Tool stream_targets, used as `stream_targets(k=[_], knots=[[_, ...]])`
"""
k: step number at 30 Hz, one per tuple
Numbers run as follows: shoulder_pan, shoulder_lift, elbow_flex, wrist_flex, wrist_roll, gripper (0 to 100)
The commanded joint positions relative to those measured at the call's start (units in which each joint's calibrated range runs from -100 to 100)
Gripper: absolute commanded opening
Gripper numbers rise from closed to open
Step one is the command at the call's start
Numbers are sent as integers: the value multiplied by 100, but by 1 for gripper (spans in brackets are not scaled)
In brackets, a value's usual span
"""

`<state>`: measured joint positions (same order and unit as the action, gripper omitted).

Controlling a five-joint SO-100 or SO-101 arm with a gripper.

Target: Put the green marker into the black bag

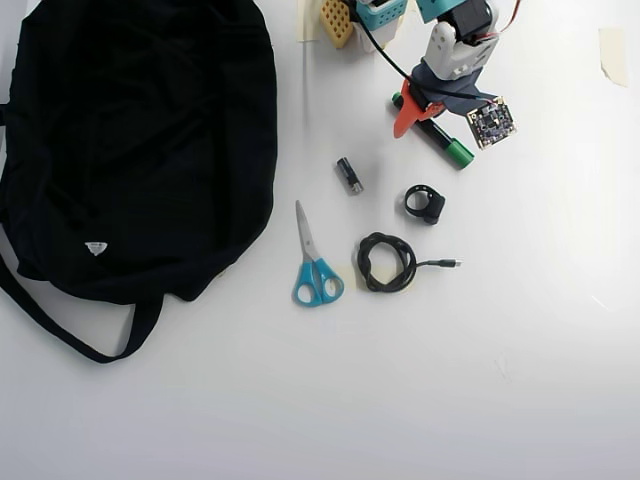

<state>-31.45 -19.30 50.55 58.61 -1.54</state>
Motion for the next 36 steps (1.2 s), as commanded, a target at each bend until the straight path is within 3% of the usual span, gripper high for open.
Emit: stream_targets(k=[1, 14, 36], knots=[[-27, -186, -42, -64, 28, 28], [-677, -186, -104, -64, -224, 28], [-640, -86, 507, -624, -218, 28]])
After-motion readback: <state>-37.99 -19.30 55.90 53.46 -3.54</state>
